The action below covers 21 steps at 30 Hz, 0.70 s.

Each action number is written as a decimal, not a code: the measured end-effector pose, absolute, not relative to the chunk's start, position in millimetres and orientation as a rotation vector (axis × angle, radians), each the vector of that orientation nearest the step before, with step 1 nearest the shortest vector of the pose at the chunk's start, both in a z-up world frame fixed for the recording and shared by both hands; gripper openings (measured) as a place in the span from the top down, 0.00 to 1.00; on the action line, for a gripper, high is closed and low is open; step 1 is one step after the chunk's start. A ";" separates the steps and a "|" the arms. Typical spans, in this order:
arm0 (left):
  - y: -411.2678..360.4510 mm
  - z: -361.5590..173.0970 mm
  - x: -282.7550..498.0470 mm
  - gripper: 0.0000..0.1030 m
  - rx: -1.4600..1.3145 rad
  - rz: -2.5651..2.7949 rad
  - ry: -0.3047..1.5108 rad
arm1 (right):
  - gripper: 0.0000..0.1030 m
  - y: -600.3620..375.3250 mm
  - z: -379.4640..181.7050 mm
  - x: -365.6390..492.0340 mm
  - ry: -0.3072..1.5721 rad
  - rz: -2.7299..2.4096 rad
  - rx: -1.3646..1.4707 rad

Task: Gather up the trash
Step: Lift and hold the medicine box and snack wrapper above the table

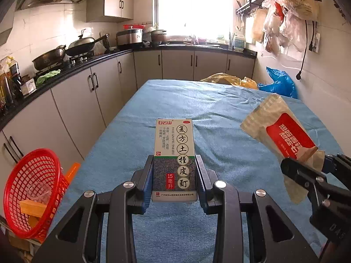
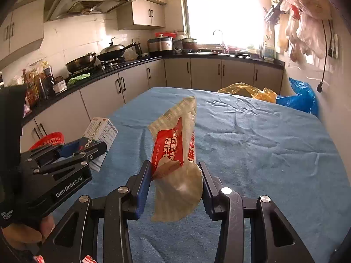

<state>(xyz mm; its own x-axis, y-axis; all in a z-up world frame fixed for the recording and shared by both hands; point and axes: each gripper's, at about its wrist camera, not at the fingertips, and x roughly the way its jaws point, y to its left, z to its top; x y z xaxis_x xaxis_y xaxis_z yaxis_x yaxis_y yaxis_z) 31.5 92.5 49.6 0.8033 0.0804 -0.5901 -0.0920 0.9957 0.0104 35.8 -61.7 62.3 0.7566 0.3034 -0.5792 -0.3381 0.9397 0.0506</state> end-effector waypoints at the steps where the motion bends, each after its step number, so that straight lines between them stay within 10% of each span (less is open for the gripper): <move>1: 92.9 49.7 30.4 0.68 -0.017 0.095 0.628 | 0.56 -60.9 62.4 35.4 0.620 0.348 -0.062; 21: 88.0 53.6 26.9 0.68 0.014 0.130 0.592 | 0.56 -59.9 63.9 33.7 0.585 0.276 -0.123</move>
